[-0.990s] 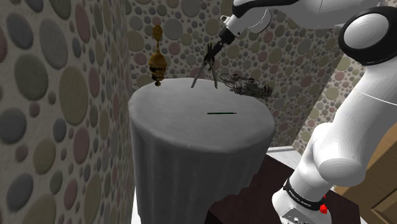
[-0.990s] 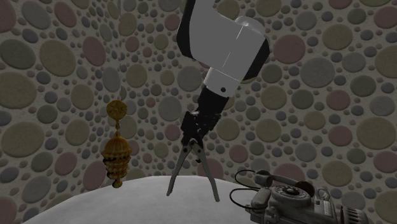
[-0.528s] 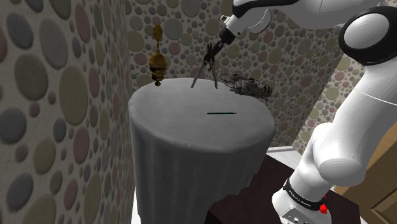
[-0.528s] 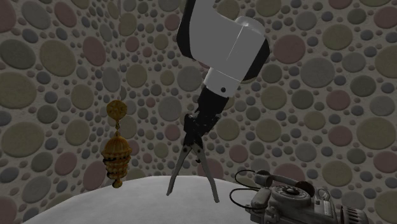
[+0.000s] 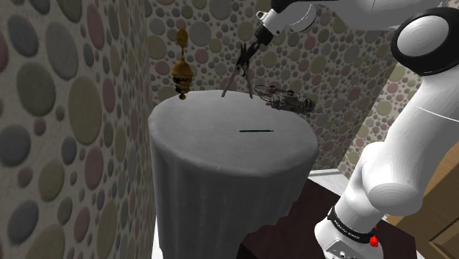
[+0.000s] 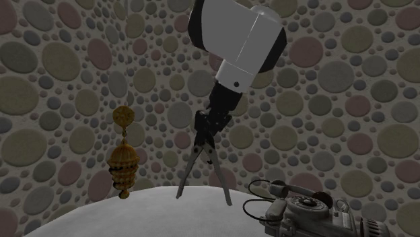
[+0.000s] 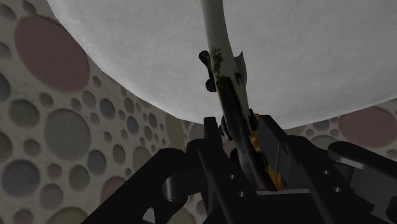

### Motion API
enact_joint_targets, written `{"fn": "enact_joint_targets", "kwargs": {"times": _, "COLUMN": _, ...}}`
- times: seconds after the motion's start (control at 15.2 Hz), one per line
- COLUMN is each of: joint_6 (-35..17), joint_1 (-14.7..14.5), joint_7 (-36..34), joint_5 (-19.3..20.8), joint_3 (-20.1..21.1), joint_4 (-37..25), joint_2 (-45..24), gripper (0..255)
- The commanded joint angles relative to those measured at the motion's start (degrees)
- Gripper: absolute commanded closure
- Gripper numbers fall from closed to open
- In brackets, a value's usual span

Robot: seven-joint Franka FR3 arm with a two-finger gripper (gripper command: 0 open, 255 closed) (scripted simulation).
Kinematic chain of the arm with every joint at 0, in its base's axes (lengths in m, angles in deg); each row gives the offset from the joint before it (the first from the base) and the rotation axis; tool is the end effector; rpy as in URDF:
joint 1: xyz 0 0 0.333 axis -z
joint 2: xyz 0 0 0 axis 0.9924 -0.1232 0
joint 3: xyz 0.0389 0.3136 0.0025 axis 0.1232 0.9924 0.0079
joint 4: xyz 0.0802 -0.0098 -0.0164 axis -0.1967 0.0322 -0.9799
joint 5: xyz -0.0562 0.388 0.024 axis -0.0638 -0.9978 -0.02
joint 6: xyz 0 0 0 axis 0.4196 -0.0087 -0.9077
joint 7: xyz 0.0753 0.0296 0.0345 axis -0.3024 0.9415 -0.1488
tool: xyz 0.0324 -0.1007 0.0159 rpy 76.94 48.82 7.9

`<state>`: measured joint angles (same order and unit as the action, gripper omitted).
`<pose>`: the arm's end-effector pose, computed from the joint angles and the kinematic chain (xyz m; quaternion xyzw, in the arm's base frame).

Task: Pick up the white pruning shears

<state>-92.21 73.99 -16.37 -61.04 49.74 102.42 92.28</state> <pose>0.5507 -0.1794 0.6241 -0.9310 -0.2446 -0.2616 0.0708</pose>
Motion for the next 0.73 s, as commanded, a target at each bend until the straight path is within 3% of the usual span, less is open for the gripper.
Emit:
{"fn": "enact_joint_targets", "kwargs": {"times": 0.0, "joint_6": 1.7, "joint_1": 0.1, "joint_7": -0.5, "joint_5": 0.1, "joint_3": -0.1, "joint_4": -2.1, "joint_2": -0.4, "gripper": 255}}
{"fn": "enact_joint_targets", "kwargs": {"times": 0.66, "joint_6": 8.0, "joint_1": 0.5, "joint_7": -2.5, "joint_5": 0.0, "joint_3": -0.6, "joint_4": -10.0, "joint_2": -2.1, "gripper": 255}}
